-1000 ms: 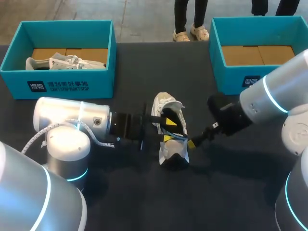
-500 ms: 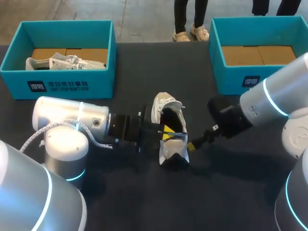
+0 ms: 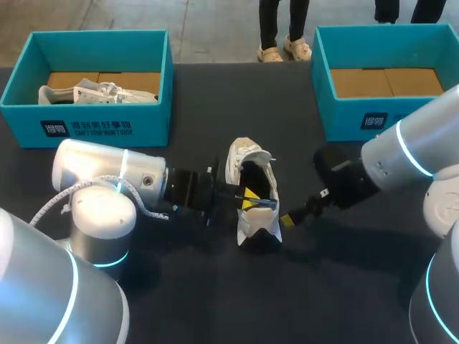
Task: Take the shoe out of the shoebox, open the shoe tongue, remove and reinsert the insole, then place the shoe into the shoebox
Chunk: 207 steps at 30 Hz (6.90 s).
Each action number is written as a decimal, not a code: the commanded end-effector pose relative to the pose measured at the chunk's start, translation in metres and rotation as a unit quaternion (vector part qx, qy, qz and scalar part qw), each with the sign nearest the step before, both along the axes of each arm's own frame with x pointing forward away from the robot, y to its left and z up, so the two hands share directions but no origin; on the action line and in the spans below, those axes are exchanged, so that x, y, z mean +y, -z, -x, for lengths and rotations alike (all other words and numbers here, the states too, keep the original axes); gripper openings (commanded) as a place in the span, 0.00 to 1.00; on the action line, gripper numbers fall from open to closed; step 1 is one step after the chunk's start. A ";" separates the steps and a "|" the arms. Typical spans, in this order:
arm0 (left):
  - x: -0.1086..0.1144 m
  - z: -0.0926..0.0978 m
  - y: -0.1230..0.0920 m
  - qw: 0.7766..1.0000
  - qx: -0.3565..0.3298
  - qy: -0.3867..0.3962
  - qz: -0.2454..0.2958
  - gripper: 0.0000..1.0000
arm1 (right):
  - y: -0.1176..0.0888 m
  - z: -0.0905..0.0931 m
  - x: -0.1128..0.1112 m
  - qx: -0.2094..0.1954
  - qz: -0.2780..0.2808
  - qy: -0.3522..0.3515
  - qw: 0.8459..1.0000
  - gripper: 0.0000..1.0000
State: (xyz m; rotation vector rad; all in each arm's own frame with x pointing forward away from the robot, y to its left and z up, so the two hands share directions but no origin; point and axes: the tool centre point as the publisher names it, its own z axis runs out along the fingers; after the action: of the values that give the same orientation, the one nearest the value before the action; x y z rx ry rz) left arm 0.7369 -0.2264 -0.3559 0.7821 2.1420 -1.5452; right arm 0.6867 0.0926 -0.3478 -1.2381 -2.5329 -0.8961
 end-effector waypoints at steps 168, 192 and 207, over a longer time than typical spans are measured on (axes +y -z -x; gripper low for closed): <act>0.010 0.003 -0.071 0.913 -0.127 0.336 -0.192 0.00 | -0.118 0.022 -0.125 0.026 0.105 0.029 0.994 1.00; 0.013 0.002 -0.069 0.885 -0.145 0.378 -0.230 0.00 | -0.161 0.022 -0.162 -0.007 0.101 0.068 0.993 1.00; 0.013 0.002 -0.069 0.885 -0.145 0.378 -0.230 0.00 | -0.167 0.018 -0.161 -0.020 0.081 0.073 0.994 1.00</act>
State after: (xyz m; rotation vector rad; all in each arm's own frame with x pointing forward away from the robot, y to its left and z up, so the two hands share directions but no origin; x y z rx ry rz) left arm 0.7352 -0.2135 -0.2871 2.0583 2.0893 -1.0798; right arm 0.6729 -0.0685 -0.1799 -1.4784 -2.6161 -0.7575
